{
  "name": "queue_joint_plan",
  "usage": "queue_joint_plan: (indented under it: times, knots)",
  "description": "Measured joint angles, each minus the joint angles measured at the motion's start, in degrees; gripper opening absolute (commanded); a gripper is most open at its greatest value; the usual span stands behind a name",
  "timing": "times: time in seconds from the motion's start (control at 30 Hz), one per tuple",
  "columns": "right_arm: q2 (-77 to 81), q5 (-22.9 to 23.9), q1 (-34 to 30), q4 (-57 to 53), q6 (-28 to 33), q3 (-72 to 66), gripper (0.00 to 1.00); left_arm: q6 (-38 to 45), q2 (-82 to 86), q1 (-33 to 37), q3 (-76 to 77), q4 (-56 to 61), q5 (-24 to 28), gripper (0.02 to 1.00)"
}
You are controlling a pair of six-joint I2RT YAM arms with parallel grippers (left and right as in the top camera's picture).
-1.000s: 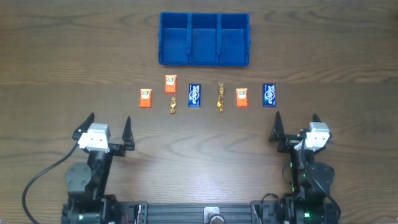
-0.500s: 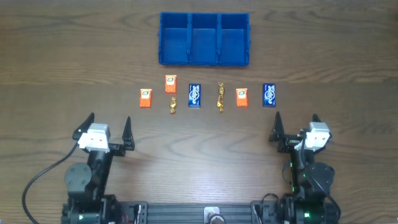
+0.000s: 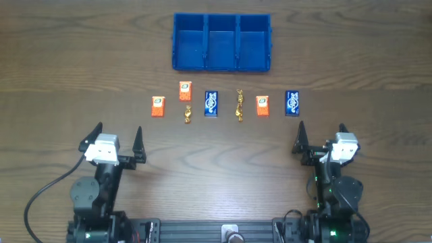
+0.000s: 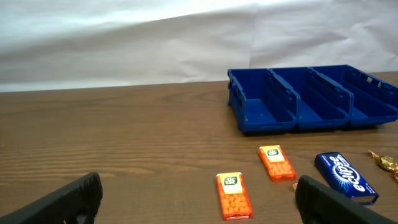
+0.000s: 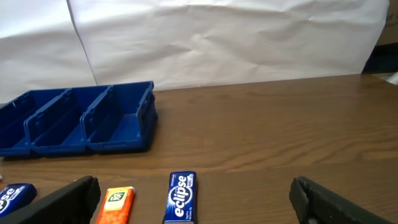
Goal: Sort Candies Into Trays
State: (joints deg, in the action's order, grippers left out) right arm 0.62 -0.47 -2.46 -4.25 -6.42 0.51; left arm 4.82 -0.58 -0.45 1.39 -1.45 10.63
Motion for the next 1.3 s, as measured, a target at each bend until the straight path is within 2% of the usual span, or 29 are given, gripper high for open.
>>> queue_joint_plan:
  times: [0.77, 0.9, 1.1, 1.3]
  knots:
    - [0.0, -0.02, 0.0, 0.0, 0.0, 0.0, 0.998, -1.22, -1.53, -0.37, 1.27, -1.14, 0.85, 0.998]
    - [0.0, -0.02, 0.0, -0.02, 0.0, 0.0, 0.998, -2.51, -10.34, -2.03, 10.32, -4.68, 1.99, 0.998]
    - [-0.04, 0.02, 0.0, -0.02, 0.07, 0.0, 0.998, -4.11, -30.25, -4.33, 33.7, -11.52, 2.6, 0.998]
    - [-0.04, -0.02, 0.0, -0.02, 0.13, 0.0, 0.996, -6.62, -53.51, -6.82, 50.86, -21.75, 0.96, 0.998]
